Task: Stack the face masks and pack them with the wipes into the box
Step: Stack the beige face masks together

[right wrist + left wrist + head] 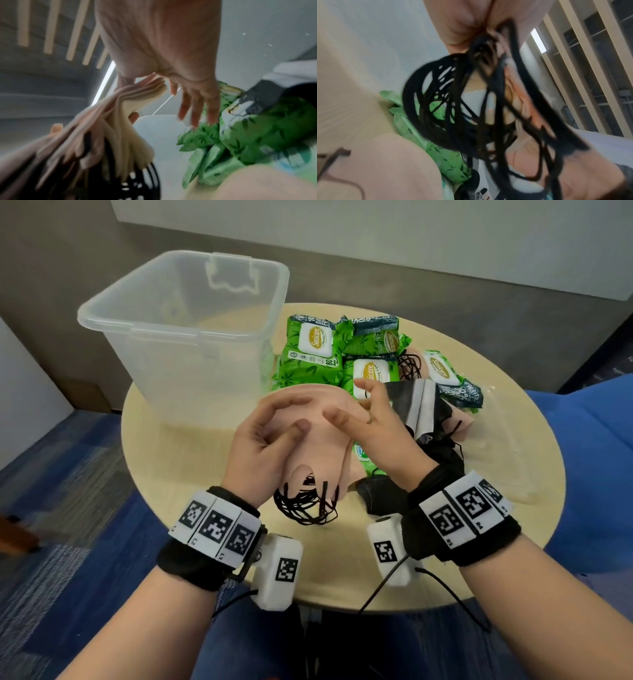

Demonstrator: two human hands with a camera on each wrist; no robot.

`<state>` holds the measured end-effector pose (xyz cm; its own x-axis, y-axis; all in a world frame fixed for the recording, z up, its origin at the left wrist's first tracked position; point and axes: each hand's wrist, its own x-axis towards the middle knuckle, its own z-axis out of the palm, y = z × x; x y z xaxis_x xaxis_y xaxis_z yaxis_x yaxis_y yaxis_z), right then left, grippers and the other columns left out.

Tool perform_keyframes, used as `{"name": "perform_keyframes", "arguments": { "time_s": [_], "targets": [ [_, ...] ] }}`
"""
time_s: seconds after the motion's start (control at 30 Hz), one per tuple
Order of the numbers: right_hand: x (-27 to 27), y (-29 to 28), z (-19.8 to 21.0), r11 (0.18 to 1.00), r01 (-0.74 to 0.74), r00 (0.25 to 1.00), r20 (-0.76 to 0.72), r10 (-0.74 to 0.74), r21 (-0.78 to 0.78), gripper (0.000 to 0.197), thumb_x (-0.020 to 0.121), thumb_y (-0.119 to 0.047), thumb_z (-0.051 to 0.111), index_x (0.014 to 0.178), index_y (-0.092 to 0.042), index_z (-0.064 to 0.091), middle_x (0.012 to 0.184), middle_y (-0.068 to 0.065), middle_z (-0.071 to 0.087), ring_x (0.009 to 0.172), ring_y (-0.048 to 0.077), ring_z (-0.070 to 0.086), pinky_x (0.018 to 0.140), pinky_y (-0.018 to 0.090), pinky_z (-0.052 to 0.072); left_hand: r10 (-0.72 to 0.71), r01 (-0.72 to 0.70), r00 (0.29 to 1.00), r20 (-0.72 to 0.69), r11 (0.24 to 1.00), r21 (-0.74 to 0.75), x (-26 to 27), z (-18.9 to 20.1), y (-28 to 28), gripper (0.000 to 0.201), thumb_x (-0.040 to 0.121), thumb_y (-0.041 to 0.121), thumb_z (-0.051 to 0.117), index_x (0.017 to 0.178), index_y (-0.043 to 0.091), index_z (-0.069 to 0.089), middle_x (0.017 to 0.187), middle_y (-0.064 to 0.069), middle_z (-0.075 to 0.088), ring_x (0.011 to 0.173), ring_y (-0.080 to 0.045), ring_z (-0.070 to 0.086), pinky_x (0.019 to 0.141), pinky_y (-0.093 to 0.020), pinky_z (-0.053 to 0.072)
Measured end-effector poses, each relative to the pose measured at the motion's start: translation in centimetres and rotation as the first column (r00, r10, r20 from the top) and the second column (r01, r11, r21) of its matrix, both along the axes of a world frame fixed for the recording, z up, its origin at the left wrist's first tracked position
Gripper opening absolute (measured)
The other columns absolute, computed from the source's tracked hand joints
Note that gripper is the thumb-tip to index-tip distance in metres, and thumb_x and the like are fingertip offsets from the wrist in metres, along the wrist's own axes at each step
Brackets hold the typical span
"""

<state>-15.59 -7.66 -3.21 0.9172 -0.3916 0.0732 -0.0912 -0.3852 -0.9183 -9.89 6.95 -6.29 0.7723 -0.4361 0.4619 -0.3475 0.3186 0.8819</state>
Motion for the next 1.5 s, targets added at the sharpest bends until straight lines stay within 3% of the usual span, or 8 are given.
{"name": "perform_keyframes", "arguments": {
  "time_s": [0.23,0.47,0.67,0.8,0.9,1.03,1.33,1.5],
  "targets": [
    [-0.5,0.5,-0.2,0.955,-0.082,0.991,0.122,0.049,0.286,0.039,0.077,-0.018,0.069,0.108,-0.004,0.050,0.101,0.015,0.061,0.090,0.025,0.060,0.080,0.051,0.050,0.095,-0.103,0.991,0.099,0.992,0.077,0.2,-0.6,-0.6,0.027,0.090,0.039,0.046,0.117,0.041,0.047,0.118,0.007,0.058,0.108,-0.010,0.059,0.089,-0.026,0.048],
    [-0.8,-0.6,-0.1,0.955,-0.095,0.982,0.182,0.044,0.282,0.017,0.085,-0.001,0.060,0.099,-0.004,0.052,0.083,0.005,0.060,0.069,0.010,0.058,0.056,0.023,0.048,-0.034,0.034,0.999,0.003,0.996,0.085,0.2,-0.7,-0.9,0.016,0.081,0.015,0.064,0.094,0.025,0.064,0.108,0.011,0.065,0.108,-0.007,0.057,0.088,-0.024,0.047],
    [-0.5,-1.3,0.1,0.993,-0.116,0.986,0.123,0.117,-0.009,0.036,0.073,-0.018,0.073,0.106,-0.018,0.056,0.100,0.004,0.064,0.094,0.021,0.062,0.085,0.038,0.051,-0.079,0.046,0.986,0.145,0.975,0.219,0.3,-0.6,-0.7,0.024,0.079,0.001,0.056,0.077,0.024,0.060,0.081,0.025,0.065,0.083,0.010,0.057,0.078,-0.006,0.039],
    [-0.5,-1.6,1.8,0.928,-0.250,0.968,-0.066,0.241,-0.276,0.029,0.077,-0.013,0.074,0.103,-0.014,0.061,0.098,0.004,0.067,0.093,0.018,0.062,0.084,0.033,0.048,-0.092,0.035,0.970,0.225,0.969,0.246,0.0,-0.1,-0.7,0.050,0.083,0.015,0.061,0.122,0.043,0.048,0.117,0.032,0.055,0.110,0.009,0.051,0.092,-0.009,0.039],
    [-0.3,-2.0,2.4,0.923,-0.247,0.969,-0.094,0.229,-0.294,0.013,0.079,-0.014,0.072,0.086,-0.007,0.064,0.081,0.007,0.064,0.076,0.017,0.058,0.071,0.030,0.045,-0.093,0.068,0.989,0.114,0.976,0.208,-0.2,0.1,-0.5,0.088,0.079,0.025,0.068,0.133,0.065,0.012,0.139,-0.002,0.048,0.117,-0.011,0.057,0.095,-0.029,0.049],
    [-0.2,-3.3,2.2,0.978,-0.132,0.991,-0.021,0.130,-0.163,0.021,0.081,-0.013,0.070,0.094,0.002,0.065,0.092,0.019,0.067,0.085,0.032,0.064,0.081,0.046,0.050,-0.141,0.140,0.990,-0.018,0.947,0.290,-0.2,-0.3,0.0,0.109,0.077,0.003,0.072,0.127,0.065,-0.004,0.106,-0.006,0.063,0.090,-0.010,0.068,0.075,-0.022,0.054],
    [-0.7,-5.3,2.8,0.994,-0.070,0.997,0.038,0.067,0.082,0.012,0.081,0.002,0.064,0.092,-0.003,0.063,0.087,0.009,0.066,0.071,0.012,0.062,0.067,0.022,0.051,-0.139,0.143,0.990,-0.036,0.939,0.314,0.8,-0.9,0.5,0.089,0.087,-0.010,0.050,0.132,0.057,0.010,0.077,-0.004,0.051,0.065,-0.008,0.049,0.067,-0.015,0.042],
    [-0.8,-5.2,2.9,0.996,-0.074,0.996,0.050,0.072,0.040,0.022,0.080,0.001,0.066,0.101,0.006,0.061,0.090,0.013,0.065,0.074,0.017,0.060,0.067,0.024,0.050,-0.152,0.150,0.988,-0.021,0.928,0.342,0.4,-0.3,0.1,0.088,0.085,-0.005,0.051,0.127,0.063,0.015,0.094,-0.031,0.054,0.065,-0.024,0.043,0.063,-0.026,0.042]
  ]
}}
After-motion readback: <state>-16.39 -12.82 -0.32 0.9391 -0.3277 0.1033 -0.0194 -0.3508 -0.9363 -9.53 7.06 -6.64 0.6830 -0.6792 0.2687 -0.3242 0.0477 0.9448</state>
